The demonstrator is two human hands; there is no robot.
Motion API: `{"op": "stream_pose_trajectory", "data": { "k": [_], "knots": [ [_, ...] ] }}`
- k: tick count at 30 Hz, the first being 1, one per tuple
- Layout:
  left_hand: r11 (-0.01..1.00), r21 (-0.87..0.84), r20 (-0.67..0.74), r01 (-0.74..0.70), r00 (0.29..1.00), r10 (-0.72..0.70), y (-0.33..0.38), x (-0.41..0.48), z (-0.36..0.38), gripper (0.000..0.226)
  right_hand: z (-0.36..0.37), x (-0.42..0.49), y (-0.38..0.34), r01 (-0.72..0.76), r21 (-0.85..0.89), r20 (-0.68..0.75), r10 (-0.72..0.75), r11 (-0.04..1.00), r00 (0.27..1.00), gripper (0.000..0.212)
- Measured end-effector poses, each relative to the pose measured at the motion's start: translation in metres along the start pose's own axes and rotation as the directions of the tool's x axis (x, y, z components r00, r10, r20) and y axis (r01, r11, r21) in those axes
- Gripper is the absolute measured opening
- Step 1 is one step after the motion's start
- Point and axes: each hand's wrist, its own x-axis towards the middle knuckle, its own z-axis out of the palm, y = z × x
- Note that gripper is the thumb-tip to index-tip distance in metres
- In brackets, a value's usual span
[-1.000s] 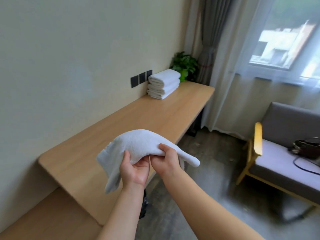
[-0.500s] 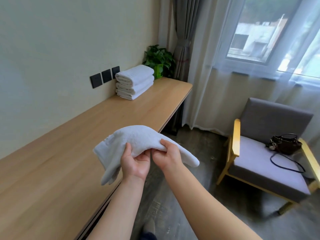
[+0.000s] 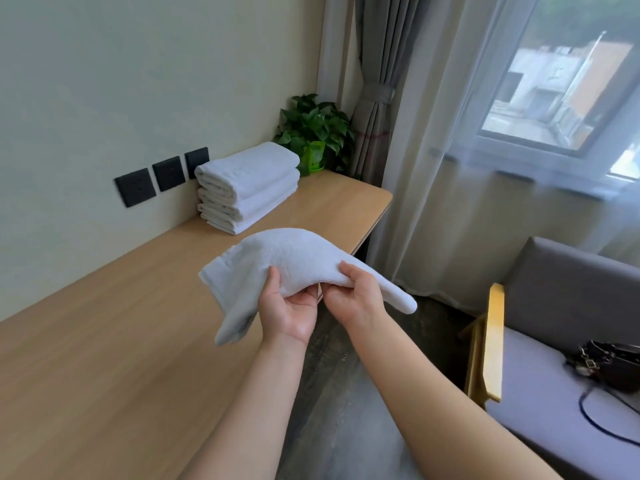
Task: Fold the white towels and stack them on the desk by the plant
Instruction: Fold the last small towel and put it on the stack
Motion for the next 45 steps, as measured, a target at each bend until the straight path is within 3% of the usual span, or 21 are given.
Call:
{"op": "stream_pose_trajectory", "data": {
  "k": [5, 13, 21, 28, 36, 40, 45],
  "knots": [
    [0.999, -0.018, -0.002, -0.034, 0.999, 0.034, -0.057, 0.051, 0.042, 0.029, 0.025, 0.047, -0.072, -0.014, -0.020, 0.029, 0.015, 1.000, 0.999, 0.043],
    [0.974, -0.084, -0.079, -0.211, 0.976, 0.204, -0.143, 0.115, 0.098, 0.036, 0.052, 0.116, -0.180, -0.176, -0.161, 0.097, 0.193, 0.971, 0.976, 0.039],
    [0.933, -0.072, -0.186, -0.352, 0.924, 0.334, -0.167, 0.171, 0.114, 0.033, 0.075, 0.178, -0.211, -0.363, -0.183, 0.046, 0.377, 0.913, 0.925, 0.036],
    [0.909, -0.091, -0.224, -0.406, 0.898, 0.379, -0.145, 0.269, 0.118, 0.033, 0.116, 0.265, -0.198, -0.396, -0.213, 0.021, 0.409, 0.893, 0.912, 0.036],
    [0.875, -0.154, -0.244, -0.460, 0.876, 0.417, -0.063, 0.398, 0.167, 0.030, 0.217, 0.390, -0.151, -0.444, -0.292, 0.026, 0.471, 0.847, 0.882, 0.029],
    [0.857, -0.104, -0.121, -0.505, 0.862, 0.493, -0.007, 0.452, 0.205, 0.029, 0.293, 0.434, -0.128, -0.366, -0.446, 0.157, 0.474, 0.817, 0.866, 0.012],
    [0.828, -0.041, 0.031, -0.559, 0.828, 0.561, 0.041, 0.517, 0.215, 0.027, 0.345, 0.498, -0.106, -0.326, -0.433, 0.320, 0.481, 0.840, 0.816, 0.034]
  ]
}}
